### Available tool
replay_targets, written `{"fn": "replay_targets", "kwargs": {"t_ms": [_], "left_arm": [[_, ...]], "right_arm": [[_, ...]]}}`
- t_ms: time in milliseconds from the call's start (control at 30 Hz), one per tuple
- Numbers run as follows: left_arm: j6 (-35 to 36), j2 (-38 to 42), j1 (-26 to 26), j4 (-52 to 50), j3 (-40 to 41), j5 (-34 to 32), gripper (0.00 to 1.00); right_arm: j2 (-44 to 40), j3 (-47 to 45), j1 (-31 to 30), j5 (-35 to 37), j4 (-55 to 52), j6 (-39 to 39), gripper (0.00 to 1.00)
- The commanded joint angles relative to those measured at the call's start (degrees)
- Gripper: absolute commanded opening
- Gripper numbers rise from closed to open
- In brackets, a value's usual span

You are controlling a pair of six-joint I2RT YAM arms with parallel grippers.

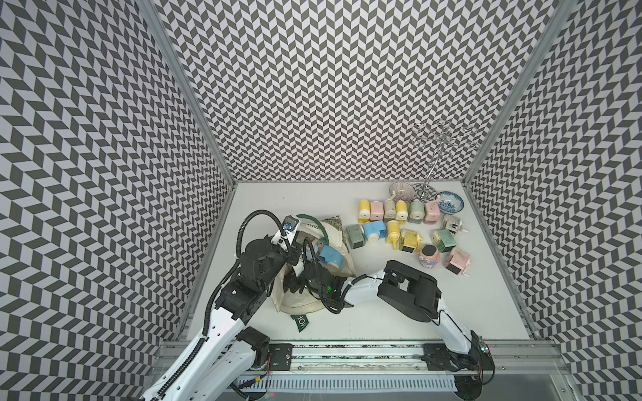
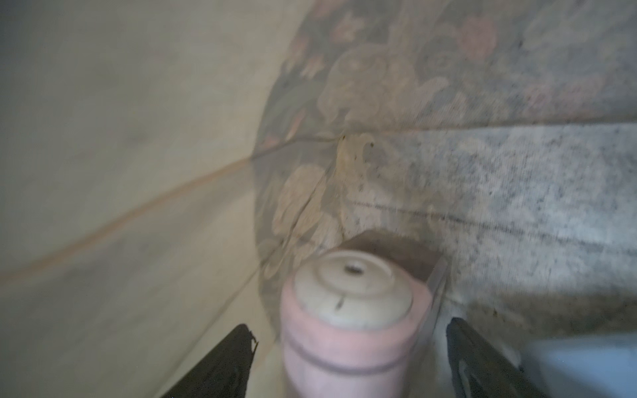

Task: Take out the pencil sharpeners from the tote bags
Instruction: Pick up the pencil sharpener from the canvas bag.

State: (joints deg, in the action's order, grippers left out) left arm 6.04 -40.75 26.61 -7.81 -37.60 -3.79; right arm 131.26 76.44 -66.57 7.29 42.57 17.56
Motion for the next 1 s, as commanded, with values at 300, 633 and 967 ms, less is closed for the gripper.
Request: {"fn": "replay_targets", "kwargs": {"t_ms": [300,633,967], "left_arm": [[-1.3,1.4,0.8,5.7,-4.0,0.5,0.00],[-1.1,0.8,1.0,5.4,-3.9,-0.1,0.00],[-1.1,0.4,1.1,5.2,-3.9,-0.5,0.00]], "right_arm": [[6.0,7.6,2.1,-0.2,-1.8,2.5,0.82],[5.2,5.1,3.7,-6.4,0.0,3.0,0.60],[1.3,1.7,4.0,-16.3,-1.0,1.0,0.47]]}}
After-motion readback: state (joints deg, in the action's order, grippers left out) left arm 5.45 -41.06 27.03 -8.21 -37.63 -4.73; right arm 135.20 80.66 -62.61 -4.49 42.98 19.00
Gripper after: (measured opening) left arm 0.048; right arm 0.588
